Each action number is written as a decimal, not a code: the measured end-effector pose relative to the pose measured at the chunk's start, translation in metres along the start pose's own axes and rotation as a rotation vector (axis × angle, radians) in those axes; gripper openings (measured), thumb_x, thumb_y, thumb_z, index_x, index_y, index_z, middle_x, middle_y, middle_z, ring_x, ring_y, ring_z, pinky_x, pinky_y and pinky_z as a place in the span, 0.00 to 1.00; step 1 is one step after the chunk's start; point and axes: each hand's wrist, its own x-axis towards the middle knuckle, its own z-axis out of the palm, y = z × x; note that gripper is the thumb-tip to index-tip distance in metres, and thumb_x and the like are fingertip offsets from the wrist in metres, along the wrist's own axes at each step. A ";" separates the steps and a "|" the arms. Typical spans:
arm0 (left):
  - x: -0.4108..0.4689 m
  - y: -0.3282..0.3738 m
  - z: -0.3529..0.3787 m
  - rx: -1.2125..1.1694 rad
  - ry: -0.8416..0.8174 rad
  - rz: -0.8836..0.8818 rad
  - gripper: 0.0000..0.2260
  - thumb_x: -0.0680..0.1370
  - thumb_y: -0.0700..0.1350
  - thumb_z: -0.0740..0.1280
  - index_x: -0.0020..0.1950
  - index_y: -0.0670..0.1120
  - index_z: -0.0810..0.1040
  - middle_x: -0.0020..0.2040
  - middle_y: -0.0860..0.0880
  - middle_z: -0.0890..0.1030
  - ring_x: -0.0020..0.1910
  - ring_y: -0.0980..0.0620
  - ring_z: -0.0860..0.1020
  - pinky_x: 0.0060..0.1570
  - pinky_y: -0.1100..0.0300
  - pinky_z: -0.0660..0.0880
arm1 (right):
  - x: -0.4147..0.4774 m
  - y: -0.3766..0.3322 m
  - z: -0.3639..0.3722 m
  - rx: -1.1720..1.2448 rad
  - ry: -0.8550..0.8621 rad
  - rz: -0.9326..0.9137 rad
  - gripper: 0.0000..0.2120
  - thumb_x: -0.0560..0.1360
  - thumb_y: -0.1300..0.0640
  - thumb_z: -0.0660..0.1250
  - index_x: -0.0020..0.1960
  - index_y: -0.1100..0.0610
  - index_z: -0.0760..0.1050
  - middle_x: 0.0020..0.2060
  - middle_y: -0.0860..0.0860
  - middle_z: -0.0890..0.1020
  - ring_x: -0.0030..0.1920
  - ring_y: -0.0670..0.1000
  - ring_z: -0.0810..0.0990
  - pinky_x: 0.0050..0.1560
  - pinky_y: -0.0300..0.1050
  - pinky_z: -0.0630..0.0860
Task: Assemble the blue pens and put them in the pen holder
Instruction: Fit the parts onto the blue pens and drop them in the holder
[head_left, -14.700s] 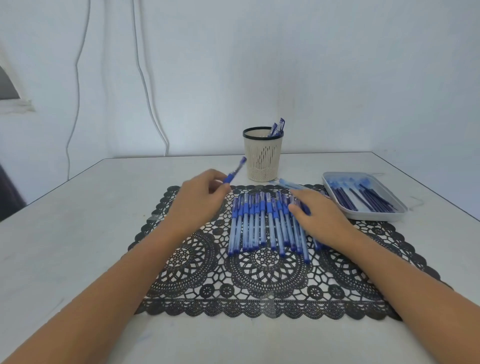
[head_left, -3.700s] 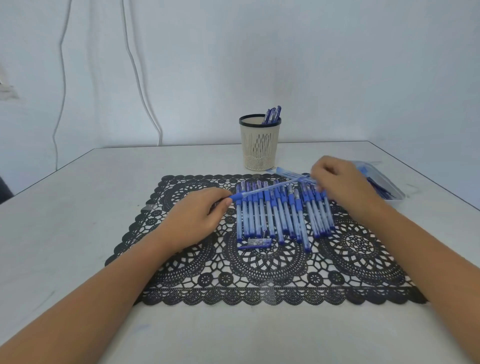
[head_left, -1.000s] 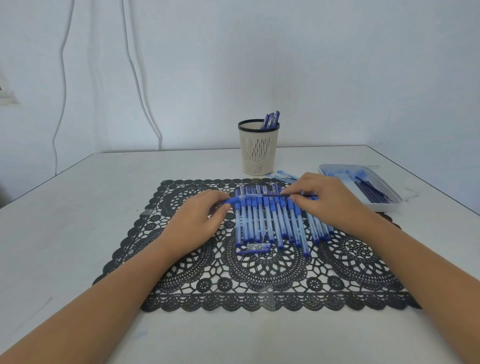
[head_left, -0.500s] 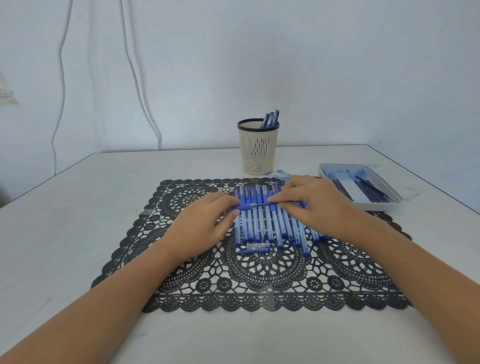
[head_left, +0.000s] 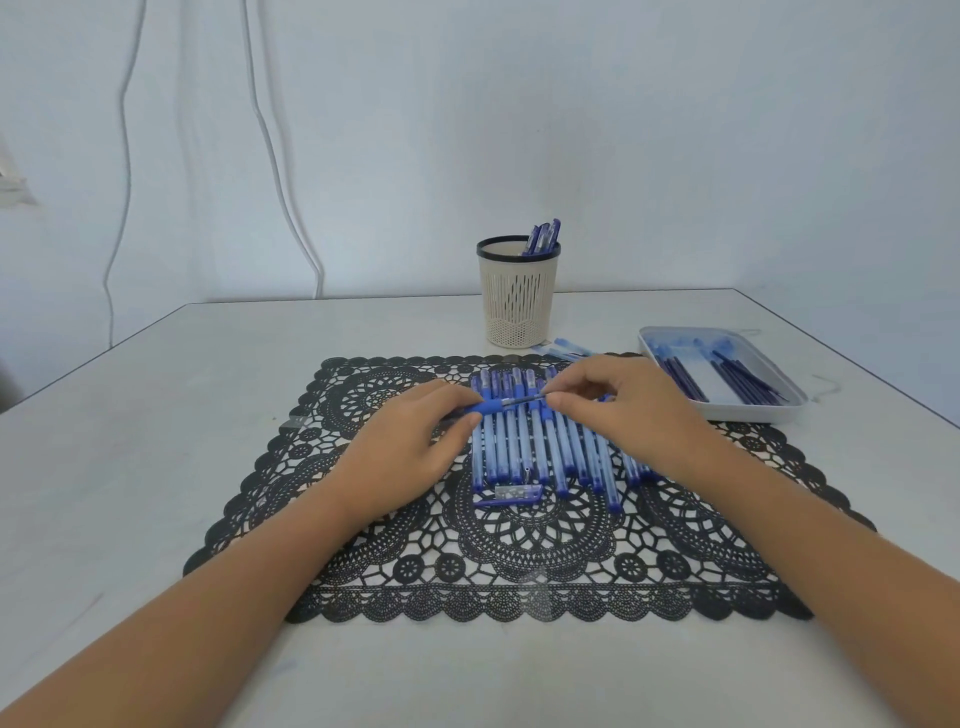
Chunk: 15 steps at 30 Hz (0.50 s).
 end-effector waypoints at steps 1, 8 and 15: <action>0.000 0.001 0.001 -0.002 -0.005 0.008 0.11 0.78 0.47 0.62 0.57 0.45 0.77 0.46 0.56 0.77 0.43 0.65 0.74 0.46 0.76 0.68 | -0.001 -0.001 0.003 -0.007 -0.012 -0.008 0.04 0.73 0.55 0.69 0.46 0.48 0.80 0.40 0.43 0.81 0.40 0.39 0.77 0.42 0.24 0.70; 0.000 0.002 0.001 0.008 0.003 -0.011 0.12 0.78 0.48 0.61 0.57 0.45 0.77 0.46 0.56 0.76 0.43 0.63 0.73 0.44 0.75 0.68 | -0.003 -0.002 0.005 -0.104 -0.197 0.042 0.10 0.77 0.52 0.61 0.58 0.43 0.72 0.41 0.43 0.77 0.41 0.42 0.75 0.41 0.29 0.68; 0.001 -0.005 0.001 0.010 0.036 -0.045 0.10 0.78 0.46 0.63 0.57 0.45 0.77 0.45 0.57 0.76 0.43 0.67 0.73 0.45 0.76 0.67 | -0.010 -0.013 0.006 -0.270 -0.438 -0.131 0.07 0.74 0.54 0.66 0.49 0.43 0.77 0.42 0.42 0.75 0.42 0.41 0.75 0.46 0.31 0.70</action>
